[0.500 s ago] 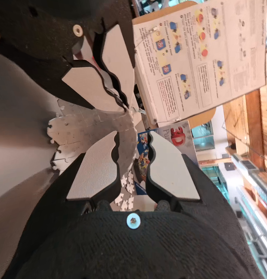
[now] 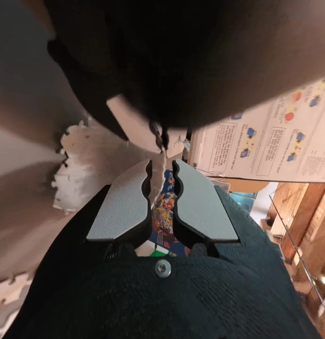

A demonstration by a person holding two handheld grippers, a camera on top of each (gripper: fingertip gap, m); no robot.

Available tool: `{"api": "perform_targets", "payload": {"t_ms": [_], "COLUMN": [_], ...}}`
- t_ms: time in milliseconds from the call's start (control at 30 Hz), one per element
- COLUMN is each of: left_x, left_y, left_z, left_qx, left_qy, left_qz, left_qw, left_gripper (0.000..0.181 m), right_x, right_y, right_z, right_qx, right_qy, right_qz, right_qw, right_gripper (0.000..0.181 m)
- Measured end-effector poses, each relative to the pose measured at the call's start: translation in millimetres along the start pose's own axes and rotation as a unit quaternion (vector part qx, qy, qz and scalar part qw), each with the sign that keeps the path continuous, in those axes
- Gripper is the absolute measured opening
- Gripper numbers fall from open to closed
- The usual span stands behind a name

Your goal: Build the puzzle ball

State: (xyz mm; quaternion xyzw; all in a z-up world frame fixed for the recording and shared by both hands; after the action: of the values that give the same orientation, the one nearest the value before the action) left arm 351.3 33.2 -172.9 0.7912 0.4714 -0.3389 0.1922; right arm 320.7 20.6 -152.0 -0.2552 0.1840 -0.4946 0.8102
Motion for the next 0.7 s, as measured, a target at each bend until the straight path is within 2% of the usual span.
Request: {"api": "perform_targets", "payload": {"t_ms": [67,133,233,367,533,700], "left_x": [-1,-5,-5,-1,-1,0], "left_y": [0,-1,-1,0,0,-2], "left_z": [1,3,5,3,2,1], "left_qx": [-0.006,-0.006,-0.008,-0.021,-0.033,-0.050], "left_qy": [0.007,0.010,0.013,0.004,0.009,0.019], "left_qz": [0.002,0.014,0.019,0.023,0.017,0.014], "left_qw": [1.000,1.000,1.000,1.000,0.999,0.998], "left_gripper": [0.003,0.003,0.003,0.004,0.004,0.005], "right_x": [-13,-13,-4,9,25,24], "right_y": [-10,-10,2,-7,-13,-13], "right_z": [8,10,1,1,7,-3], "right_qx": [0.041,0.064,0.053,0.035,0.025,-0.002], "right_qy": [0.027,0.018,0.000,-0.006,0.035,0.070], "right_qz": [0.022,0.015,0.005,-0.019,-0.090,-0.099], "right_qw": [0.999,0.998,0.999,0.999,0.995,0.993], "right_gripper": [0.021,0.021,0.024,0.027,0.027,0.030]}}
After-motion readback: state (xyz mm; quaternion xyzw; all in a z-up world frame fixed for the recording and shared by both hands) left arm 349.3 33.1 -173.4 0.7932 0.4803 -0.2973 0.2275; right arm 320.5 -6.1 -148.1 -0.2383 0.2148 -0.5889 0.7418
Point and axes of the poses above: each gripper's, where its closed fingertips meet, y out along the fingers, x out of its underside, z = x × y across the jaws, the point moved 1 cm from there along -y, back along the fingers, and after that the axes turned 9 degrees about -x, right-handed, at the moved point
